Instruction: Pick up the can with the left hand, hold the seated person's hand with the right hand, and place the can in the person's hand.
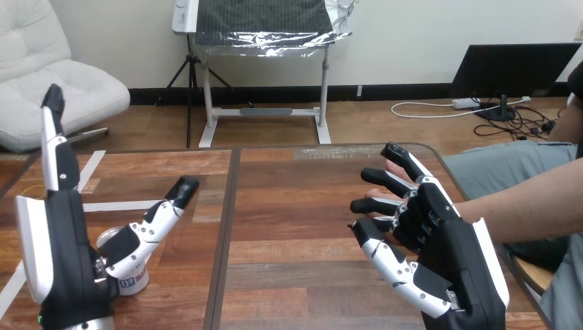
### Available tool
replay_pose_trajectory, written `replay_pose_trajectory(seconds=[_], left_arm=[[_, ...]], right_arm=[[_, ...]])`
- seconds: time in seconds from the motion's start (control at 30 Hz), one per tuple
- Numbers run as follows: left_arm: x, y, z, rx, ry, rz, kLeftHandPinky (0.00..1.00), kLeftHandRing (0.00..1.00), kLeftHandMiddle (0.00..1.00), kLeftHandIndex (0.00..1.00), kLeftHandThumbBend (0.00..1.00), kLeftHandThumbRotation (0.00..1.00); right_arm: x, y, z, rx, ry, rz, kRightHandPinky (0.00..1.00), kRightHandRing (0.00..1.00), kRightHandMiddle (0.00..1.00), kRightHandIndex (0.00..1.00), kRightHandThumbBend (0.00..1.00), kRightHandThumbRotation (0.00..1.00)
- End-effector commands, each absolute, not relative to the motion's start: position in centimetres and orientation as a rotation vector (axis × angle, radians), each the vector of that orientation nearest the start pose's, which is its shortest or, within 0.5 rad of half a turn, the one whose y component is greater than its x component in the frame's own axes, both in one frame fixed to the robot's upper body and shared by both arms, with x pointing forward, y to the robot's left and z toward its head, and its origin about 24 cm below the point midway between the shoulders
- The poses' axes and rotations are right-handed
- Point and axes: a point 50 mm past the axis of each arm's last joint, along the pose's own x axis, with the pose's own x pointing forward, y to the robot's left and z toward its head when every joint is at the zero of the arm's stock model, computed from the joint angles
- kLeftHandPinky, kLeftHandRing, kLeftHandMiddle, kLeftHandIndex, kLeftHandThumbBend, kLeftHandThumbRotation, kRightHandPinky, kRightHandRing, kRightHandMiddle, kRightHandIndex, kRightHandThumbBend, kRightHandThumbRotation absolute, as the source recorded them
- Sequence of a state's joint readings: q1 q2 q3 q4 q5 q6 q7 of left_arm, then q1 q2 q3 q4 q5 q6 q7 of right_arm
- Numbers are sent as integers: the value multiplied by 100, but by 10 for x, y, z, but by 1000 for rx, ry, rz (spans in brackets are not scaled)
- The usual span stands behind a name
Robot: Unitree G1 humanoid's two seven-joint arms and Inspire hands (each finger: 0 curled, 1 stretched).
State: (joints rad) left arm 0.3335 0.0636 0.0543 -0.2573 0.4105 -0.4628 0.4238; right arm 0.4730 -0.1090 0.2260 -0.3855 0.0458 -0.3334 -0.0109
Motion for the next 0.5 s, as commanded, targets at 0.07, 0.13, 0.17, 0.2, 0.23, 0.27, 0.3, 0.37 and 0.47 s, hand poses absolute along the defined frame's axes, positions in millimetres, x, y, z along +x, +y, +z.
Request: replay_pose_trajectory(seconds=[0.07, 0.13, 0.17, 0.2, 0.23, 0.27, 0.3, 0.37, 0.47], left_arm=[[168, 184, 76, 408, -437, 467, 100, 100, 100, 100, 87, 37], [167, 185, 76, 413, -437, 472, 100, 100, 100, 100, 87, 37], [167, 185, 76, 413, -437, 473, 100, 100, 100, 100, 86, 36], [167, 185, 76, 420, -436, 476, 100, 100, 100, 100, 85, 35], [167, 186, 76, 425, -436, 478, 100, 100, 100, 100, 85, 35], [167, 186, 76, 428, -436, 479, 100, 100, 100, 100, 85, 35], [166, 187, 75, 433, -435, 482, 100, 100, 100, 100, 84, 35], [166, 187, 75, 438, -436, 485, 100, 100, 100, 100, 84, 35], [166, 187, 75, 436, -437, 487, 100, 100, 100, 100, 84, 36]], right_arm=[[168, -133, 81, 67, -322, 99, 55, 66, 80, 88, 45, 0], [168, -133, 82, 68, -322, 101, 55, 66, 80, 88, 45, 0], [169, -133, 82, 68, -322, 101, 55, 66, 80, 88, 45, 0], [169, -133, 82, 68, -322, 103, 55, 67, 80, 88, 45, 0], [169, -133, 82, 68, -322, 103, 55, 67, 80, 88, 45, 0], [169, -133, 82, 68, -321, 104, 55, 67, 80, 88, 45, 0], [169, -133, 82, 68, -320, 106, 55, 67, 80, 88, 45, 0], [169, -133, 82, 69, -319, 108, 55, 67, 81, 88, 45, 0], [169, -133, 82, 71, -320, 111, 56, 67, 81, 89, 45, 0]])
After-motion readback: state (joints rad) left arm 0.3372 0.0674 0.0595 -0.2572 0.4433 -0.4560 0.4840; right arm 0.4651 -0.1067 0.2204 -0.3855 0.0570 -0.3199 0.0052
